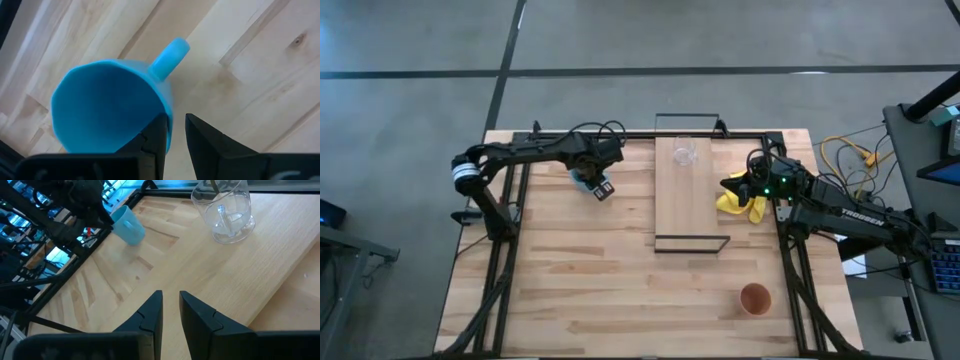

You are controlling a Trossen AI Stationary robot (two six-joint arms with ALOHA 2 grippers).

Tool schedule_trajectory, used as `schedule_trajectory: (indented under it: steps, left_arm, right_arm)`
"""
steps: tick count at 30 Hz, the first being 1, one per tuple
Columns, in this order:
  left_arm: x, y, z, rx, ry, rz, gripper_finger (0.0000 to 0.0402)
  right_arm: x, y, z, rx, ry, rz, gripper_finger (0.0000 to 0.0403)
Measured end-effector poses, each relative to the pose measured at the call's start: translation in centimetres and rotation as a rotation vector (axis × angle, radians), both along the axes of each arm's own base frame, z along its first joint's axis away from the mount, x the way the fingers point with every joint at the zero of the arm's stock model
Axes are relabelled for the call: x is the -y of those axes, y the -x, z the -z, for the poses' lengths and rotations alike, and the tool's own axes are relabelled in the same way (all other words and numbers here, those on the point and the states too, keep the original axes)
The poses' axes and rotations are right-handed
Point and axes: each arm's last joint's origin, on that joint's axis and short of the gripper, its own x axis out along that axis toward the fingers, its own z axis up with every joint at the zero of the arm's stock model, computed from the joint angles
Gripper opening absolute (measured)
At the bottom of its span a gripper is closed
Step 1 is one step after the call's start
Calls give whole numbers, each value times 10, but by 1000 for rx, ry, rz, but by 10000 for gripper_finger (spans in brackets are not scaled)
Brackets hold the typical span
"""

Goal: Stack small to large cups/mugs on shelf
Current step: Put the blue mug on the shelf

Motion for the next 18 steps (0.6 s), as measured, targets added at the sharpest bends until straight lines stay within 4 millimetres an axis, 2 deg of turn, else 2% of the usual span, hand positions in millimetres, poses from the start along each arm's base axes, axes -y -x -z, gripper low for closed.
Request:
schedule_trajectory:
  steps: [18]
  left_arm:
    - [-2, -4, 9, -24, 7, 8, 52]
  right_arm:
    - [0, 0, 0, 0, 0, 0, 59]
